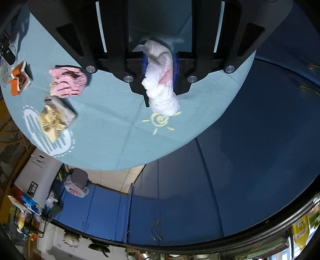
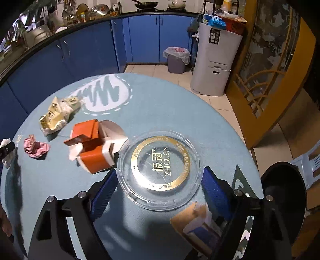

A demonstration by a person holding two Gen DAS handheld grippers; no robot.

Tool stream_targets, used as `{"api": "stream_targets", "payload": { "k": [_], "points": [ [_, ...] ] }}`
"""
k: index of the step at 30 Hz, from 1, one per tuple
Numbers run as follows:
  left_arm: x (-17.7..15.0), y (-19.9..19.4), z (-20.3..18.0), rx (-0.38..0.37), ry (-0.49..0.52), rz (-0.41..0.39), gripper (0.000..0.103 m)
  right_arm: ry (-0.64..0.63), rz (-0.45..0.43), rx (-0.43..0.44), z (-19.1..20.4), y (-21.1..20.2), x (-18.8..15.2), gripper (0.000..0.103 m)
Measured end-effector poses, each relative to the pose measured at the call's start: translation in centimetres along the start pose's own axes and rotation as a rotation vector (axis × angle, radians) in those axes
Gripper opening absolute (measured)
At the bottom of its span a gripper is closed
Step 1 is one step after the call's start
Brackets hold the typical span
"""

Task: Collect trash
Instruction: 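Grasp the white tissue with the left tool while the right tool grasps the clear plastic lid, then carry the white tissue and clear lid with both tools over the black bin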

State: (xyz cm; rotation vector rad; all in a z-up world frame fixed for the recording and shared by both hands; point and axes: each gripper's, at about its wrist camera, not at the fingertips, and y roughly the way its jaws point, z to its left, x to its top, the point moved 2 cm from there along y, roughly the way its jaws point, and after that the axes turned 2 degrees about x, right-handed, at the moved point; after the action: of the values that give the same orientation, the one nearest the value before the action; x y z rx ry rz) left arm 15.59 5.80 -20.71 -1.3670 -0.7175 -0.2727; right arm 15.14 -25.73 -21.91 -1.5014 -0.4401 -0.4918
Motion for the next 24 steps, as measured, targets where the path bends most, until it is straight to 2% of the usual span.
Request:
{"api": "stream_targets", "payload": {
  "k": [24],
  "points": [
    [-1.3,-7.6,-7.3,-0.123,0.140,-0.104,0.019,0.031,-0.128,0.027,-2.3,-7.5,-1.6,0.083]
  ]
}}
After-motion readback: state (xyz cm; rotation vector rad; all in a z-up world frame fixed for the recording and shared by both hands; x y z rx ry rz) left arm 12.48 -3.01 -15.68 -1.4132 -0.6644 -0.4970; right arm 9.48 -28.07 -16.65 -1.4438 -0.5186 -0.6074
